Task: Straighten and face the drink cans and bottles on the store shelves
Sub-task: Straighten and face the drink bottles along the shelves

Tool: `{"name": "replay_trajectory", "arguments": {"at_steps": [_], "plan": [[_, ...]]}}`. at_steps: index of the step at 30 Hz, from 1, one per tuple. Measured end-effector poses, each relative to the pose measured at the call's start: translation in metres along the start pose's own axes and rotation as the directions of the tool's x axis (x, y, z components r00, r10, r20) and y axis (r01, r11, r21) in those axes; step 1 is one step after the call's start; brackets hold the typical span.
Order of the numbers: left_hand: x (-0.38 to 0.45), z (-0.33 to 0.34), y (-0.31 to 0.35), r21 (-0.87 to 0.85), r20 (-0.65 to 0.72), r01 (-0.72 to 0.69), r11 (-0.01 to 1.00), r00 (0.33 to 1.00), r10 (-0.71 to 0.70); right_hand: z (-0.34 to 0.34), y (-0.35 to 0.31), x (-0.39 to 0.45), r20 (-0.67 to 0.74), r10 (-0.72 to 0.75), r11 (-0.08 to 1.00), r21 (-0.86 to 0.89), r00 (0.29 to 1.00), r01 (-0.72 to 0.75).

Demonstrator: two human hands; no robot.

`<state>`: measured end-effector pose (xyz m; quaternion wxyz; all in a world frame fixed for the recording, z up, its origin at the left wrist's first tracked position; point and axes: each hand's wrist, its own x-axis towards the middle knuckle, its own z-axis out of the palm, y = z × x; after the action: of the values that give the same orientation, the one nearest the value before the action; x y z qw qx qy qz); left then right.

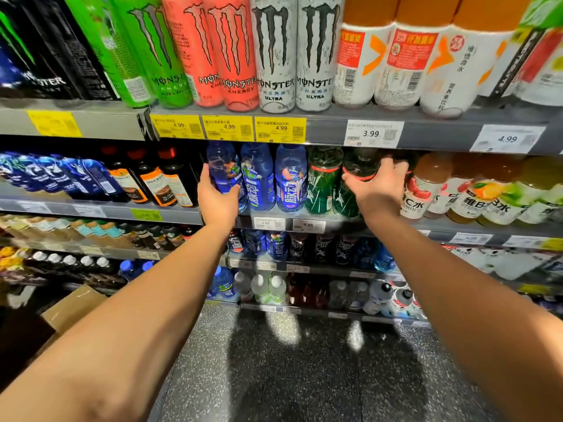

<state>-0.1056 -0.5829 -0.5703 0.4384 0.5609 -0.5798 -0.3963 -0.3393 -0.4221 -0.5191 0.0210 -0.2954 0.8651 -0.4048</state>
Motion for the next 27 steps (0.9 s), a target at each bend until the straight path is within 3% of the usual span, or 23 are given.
{"name": "replay_trajectory", "arguments": {"at_steps": [5, 8, 12, 18, 22, 24, 27], "plan": [[-0.010, 0.000, 0.004, -0.030, -0.001, 0.034, 0.999, 0.999, -0.034, 0.004, -0.010, 0.005, -0.014, 0.099, 0.993, -0.065, 0.995, -0.100], [-0.014, 0.001, 0.002, -0.035, -0.001, 0.069, 0.997, 0.998, -0.069, 0.010, -0.009, 0.000, -0.050, 0.075, 0.995, -0.068, 0.996, -0.078], [-0.019, -0.002, 0.002, -0.053, 0.063, 0.090, 0.995, 0.994, -0.087, 0.020, 0.002, -0.016, -0.070, 0.056, 0.998, 0.038, 0.996, -0.054], [-0.039, -0.021, 0.021, -0.101, 0.131, 0.094, 0.990, 0.988, -0.081, 0.009, -0.013, -0.036, 0.013, 0.173, 0.972, 0.157, 0.985, -0.173], [-0.061, -0.040, 0.065, -0.110, 0.177, 0.092, 0.990, 0.982, -0.072, -0.011, -0.046, -0.053, 0.229, 0.243, 0.961, 0.077, 0.943, -0.266], [-0.072, -0.051, 0.089, -0.091, 0.220, 0.073, 0.993, 0.974, -0.051, -0.025, -0.065, -0.061, 0.372, 0.199, 0.968, 0.070, 0.907, -0.241], [-0.089, -0.074, 0.133, -0.072, 0.269, 0.007, 0.997, 0.963, 0.012, -0.060, -0.104, -0.073, 0.476, 0.080, 0.976, 0.143, 0.876, -0.166]]}}
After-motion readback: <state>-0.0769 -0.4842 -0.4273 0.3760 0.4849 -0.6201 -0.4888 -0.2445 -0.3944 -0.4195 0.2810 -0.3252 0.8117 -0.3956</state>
